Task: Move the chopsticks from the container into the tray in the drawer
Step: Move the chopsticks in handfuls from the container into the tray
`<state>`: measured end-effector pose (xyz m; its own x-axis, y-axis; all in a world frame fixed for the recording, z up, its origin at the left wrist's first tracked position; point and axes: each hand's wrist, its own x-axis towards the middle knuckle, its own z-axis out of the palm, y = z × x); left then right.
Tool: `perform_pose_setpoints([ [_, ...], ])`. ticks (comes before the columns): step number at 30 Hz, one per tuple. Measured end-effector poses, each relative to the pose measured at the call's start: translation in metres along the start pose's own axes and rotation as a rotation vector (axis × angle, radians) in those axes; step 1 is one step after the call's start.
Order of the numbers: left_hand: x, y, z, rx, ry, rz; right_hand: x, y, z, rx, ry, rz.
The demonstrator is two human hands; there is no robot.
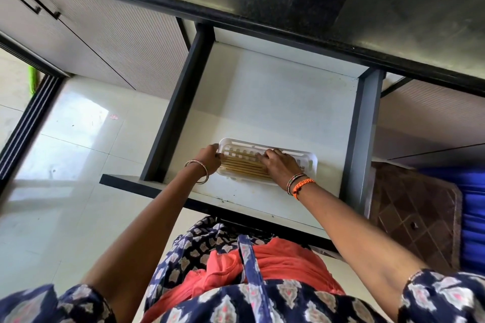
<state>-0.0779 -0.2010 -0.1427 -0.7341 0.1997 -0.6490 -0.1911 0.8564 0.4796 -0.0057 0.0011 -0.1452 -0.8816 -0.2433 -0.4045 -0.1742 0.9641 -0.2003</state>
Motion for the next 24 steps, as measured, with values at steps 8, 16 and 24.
perform_pose_setpoints([
  [8, -0.001, 0.0, 0.0, -0.009, -0.002, 0.0, 0.003, 0.002, 0.001, -0.047, 0.051, -0.142],
  [16, 0.0, -0.001, 0.001, 0.016, 0.008, -0.001, 0.009, -0.003, 0.002, 0.023, 0.043, -0.073],
  [24, -0.001, 0.0, 0.001, 0.027, 0.01, -0.002, 0.013, -0.004, 0.011, 0.073, 0.095, -0.074],
])
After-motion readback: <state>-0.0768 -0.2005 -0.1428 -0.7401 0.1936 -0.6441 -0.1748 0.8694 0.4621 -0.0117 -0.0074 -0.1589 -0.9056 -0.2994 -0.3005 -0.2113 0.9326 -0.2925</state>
